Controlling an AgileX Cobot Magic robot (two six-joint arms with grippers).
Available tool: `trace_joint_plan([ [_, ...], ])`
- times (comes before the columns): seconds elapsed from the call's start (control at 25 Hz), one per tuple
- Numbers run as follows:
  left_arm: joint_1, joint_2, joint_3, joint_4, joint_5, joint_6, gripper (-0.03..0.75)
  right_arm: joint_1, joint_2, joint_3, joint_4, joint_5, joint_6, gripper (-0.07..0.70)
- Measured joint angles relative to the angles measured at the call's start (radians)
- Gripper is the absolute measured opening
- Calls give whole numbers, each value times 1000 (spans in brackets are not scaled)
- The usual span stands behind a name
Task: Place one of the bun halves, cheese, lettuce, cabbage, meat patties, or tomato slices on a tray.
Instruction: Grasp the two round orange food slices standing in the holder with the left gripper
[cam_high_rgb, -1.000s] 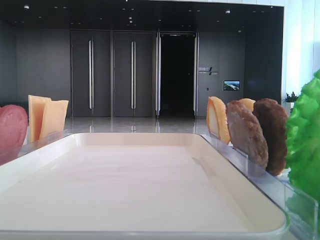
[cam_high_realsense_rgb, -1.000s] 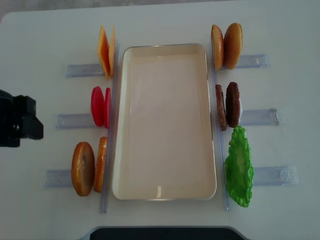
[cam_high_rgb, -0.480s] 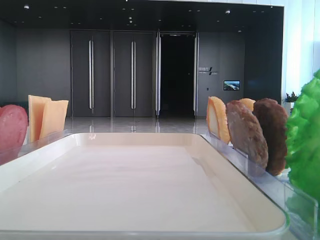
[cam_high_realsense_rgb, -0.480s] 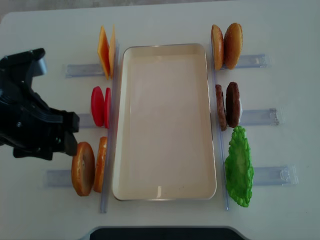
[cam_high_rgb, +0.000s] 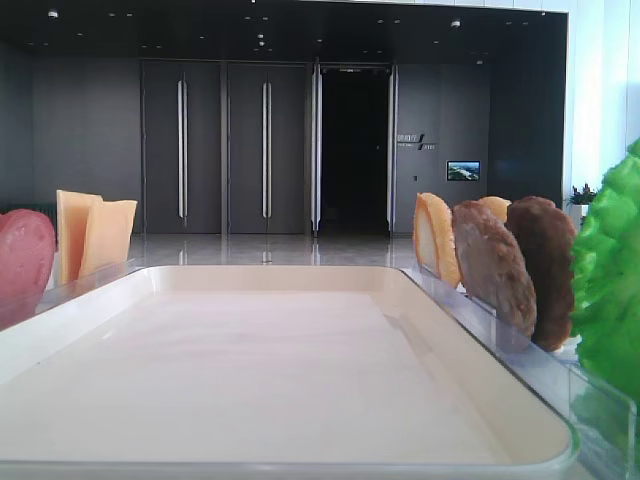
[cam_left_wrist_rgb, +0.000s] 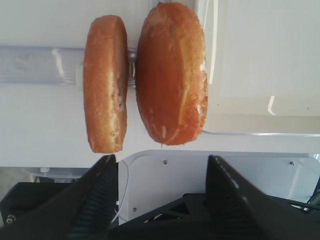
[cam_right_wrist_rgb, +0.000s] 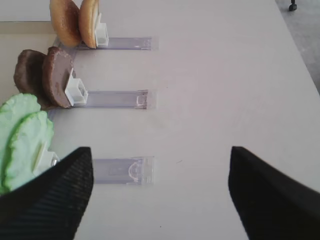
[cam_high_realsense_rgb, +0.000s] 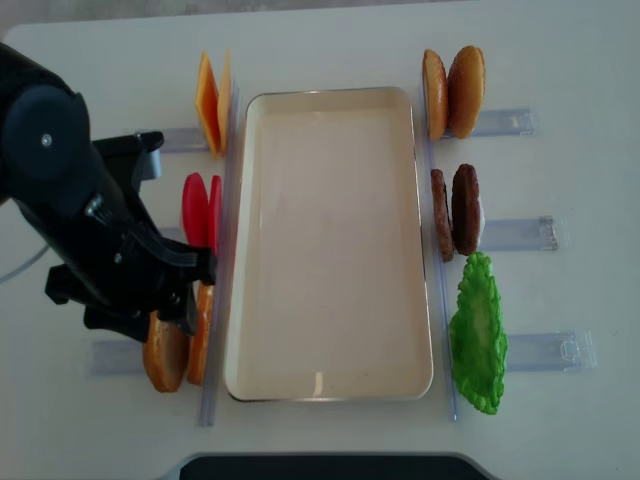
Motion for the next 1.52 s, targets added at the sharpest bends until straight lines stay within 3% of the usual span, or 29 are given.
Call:
trace_joint_plan([
  [0.8,0,128,-35,-21,-94,5,434,0,0,0,0,0,0,531],
  [1.52,0,207,-41,-46,-98,34,434,0,0,0,0,0,0,531],
])
